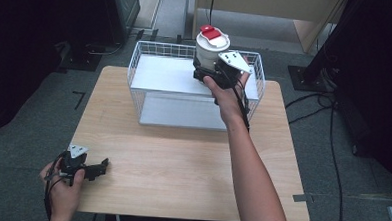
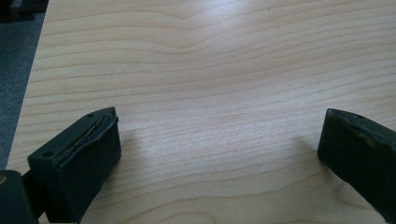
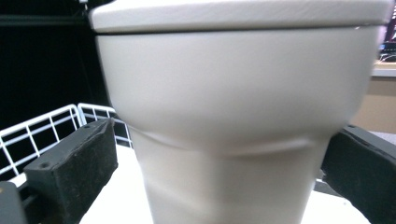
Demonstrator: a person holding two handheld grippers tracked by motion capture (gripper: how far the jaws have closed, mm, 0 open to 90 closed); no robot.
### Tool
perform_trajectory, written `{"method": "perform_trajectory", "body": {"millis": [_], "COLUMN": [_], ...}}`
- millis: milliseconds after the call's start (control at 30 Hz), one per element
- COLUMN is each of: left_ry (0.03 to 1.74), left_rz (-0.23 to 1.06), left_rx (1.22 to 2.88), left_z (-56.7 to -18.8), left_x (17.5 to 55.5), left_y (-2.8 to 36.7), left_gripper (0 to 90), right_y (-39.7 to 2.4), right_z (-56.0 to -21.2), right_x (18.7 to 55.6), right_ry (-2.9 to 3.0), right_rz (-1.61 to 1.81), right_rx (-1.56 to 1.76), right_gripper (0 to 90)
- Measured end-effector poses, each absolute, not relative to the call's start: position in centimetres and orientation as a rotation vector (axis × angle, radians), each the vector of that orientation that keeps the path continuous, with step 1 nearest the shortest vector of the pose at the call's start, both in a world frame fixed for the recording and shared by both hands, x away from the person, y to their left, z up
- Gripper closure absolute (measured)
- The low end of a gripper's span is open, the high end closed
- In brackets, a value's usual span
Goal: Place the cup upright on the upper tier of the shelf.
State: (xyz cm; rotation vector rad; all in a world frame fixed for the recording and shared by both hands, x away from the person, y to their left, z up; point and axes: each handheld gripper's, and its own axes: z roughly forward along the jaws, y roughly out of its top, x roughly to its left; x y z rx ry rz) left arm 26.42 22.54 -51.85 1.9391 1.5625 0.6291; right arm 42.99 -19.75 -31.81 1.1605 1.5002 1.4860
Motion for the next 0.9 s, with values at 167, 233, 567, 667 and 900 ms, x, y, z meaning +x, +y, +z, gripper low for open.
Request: {"method": "perform_trajectory", "body": {"millis": [167,233,567,667,900], "left_ry": [1.563,1.563,1.563,1.563,1.563], "left_rz": [0.629,0.63,0.629,0.629,0.63], "left_rx": [1.939,1.939,1.94,1.94,1.94], "left_z": [-51.9,-51.9,-51.9,-51.9,-51.9], "left_x": [26.4,26.4,26.4,26.4,26.4], "left_y": [22.5,22.5,22.5,22.5,22.5], "left_gripper": [0.0,0.0,0.0,0.0,0.0], "right_y": [-20.1,-20.2,-20.5,-20.5,-20.4], "right_z": [-31.7,-31.6,-32.1,-32.2,-32.4], "right_x": [42.6,42.3,41.6,41.6,41.0], "right_ry": [1.516,1.517,1.511,1.509,1.553], "right_rz": [1.471,1.479,1.461,1.465,1.493], "right_rx": [1.173,1.17,1.16,1.161,1.131], "right_gripper": [0.0,0.0,13.5,13.5,1.5]}}
